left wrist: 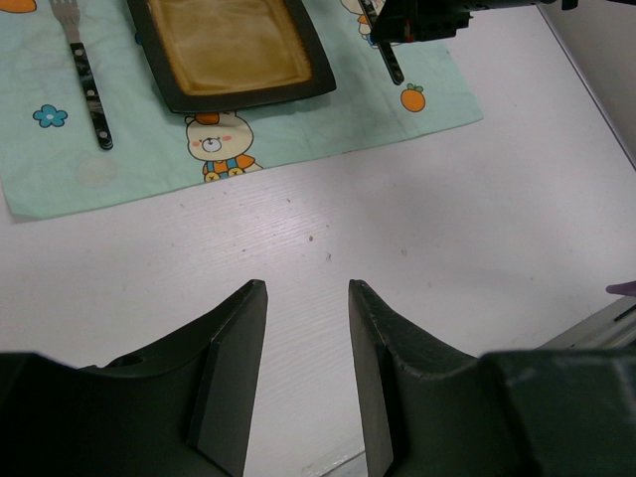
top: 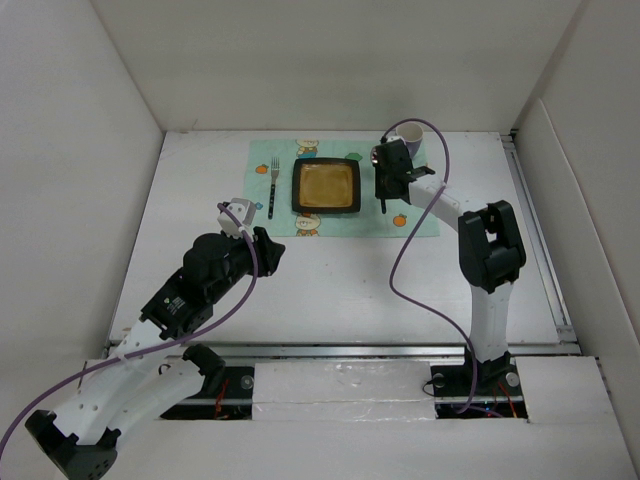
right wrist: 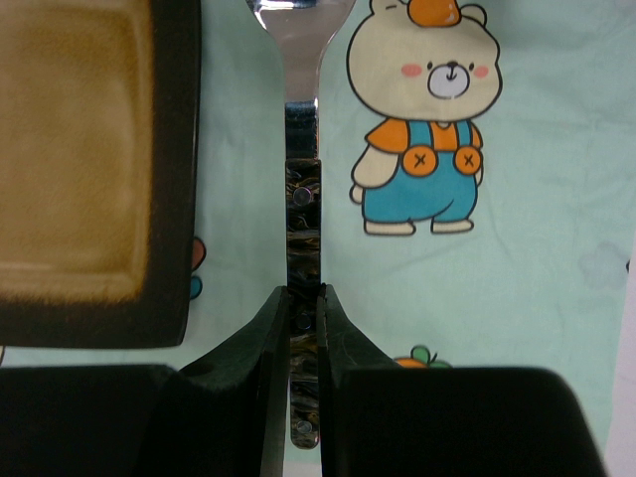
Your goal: Set the dinner table for one person
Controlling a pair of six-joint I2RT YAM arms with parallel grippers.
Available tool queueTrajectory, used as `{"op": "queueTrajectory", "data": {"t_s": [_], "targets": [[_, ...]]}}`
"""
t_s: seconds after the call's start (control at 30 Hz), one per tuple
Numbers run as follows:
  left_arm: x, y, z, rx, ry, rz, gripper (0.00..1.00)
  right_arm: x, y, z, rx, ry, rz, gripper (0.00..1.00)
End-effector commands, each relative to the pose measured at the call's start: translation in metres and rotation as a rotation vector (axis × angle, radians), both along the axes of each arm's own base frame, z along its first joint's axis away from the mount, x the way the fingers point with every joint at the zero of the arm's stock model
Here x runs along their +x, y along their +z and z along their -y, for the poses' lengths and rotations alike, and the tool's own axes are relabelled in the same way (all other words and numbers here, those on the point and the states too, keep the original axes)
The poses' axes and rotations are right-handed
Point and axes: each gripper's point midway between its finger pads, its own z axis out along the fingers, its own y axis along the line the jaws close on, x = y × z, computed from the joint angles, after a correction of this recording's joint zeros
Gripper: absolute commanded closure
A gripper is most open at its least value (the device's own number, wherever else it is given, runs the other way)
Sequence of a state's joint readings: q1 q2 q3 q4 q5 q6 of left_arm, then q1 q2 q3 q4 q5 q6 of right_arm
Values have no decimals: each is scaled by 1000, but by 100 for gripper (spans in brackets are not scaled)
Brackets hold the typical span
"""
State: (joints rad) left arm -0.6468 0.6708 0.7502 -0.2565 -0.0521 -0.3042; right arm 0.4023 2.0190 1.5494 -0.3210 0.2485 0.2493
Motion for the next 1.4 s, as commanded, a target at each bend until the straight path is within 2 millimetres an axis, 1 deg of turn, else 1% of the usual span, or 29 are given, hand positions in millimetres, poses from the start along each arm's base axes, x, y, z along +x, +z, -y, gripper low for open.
{"op": "queueTrajectory", "data": {"t_s": [0.0,0.03,0.07,0.13,0.17,0.27,0.3,0.5,0.53,0.67,0.7,0.73,0.77,0.83,0.87,0.9,0.93,0.97,1.0,1.07,1.1,1.17,1.2,1.27,1.3,1.33,1.37], "targets": [[4,8,-1,-5,14,24,65,27,23,-5,16,42,60,100],[4,8,0,-5,14,24,65,30,22,-2,21,39,55,100],[6,7,-2,-2,21,22,65,33,13,4,19,30,41,100],[7,7,-4,-4,23,18,65,37,11,1,23,38,34,100],[8,7,-3,-9,20,17,65,39,4,5,21,28,21,100],[10,8,-5,-9,26,23,65,40,-3,6,15,21,9,100],[9,7,-5,-8,25,19,65,41,-8,5,16,20,1,100],[11,4,-5,-1,26,9,65,43,-16,6,10,2,-11,100],[11,4,-4,0,23,9,65,44,-19,11,8,-6,-19,100],[11,4,-6,0,32,11,65,41,-28,11,10,-7,-39,100],[11,4,-5,0,29,9,65,41,-28,10,14,-8,-39,100],[11,5,-5,-2,26,10,65,39,-32,10,18,-7,-49,100],[11,6,-5,-4,26,14,65,38,-33,9,22,-9,-52,98],[11,5,-6,-3,32,15,65,37,-36,8,32,-8,-51,90],[11,4,-6,-1,33,9,65,37,-33,8,35,-8,-44,86],[11,4,-5,0,30,7,65,36,-32,8,38,-9,-44,79],[10,4,-5,-2,27,8,65,37,-29,8,41,-14,-38,76],[11,4,-5,-2,30,10,65,35,-21,9,45,-16,-26,72],[11,5,-6,-2,36,13,65,35,-18,9,49,-17,-19,65],[12,5,-7,-1,44,11,64,34,-8,10,55,-21,4,59],[11,4,-8,1,43,10,64,34,6,10,65,-20,25,54],[11,5,-7,0,42,11,62,30,22,12,73,-22,45,49],[12,6,-8,-1,46,15,62,25,40,13,82,-22,74,45],[12,4,-9,3,56,7,60,19,59,16,92,-25,107,40],[13,5,-10,3,59,8,58,10,65,14,95,-15,112,37],[12,9,-10,-5,58,16,56,1,101,9,120,1,182,36],[12,10,-10,-8,59,23,56,-8,113,7,131,10,206,35]]}}
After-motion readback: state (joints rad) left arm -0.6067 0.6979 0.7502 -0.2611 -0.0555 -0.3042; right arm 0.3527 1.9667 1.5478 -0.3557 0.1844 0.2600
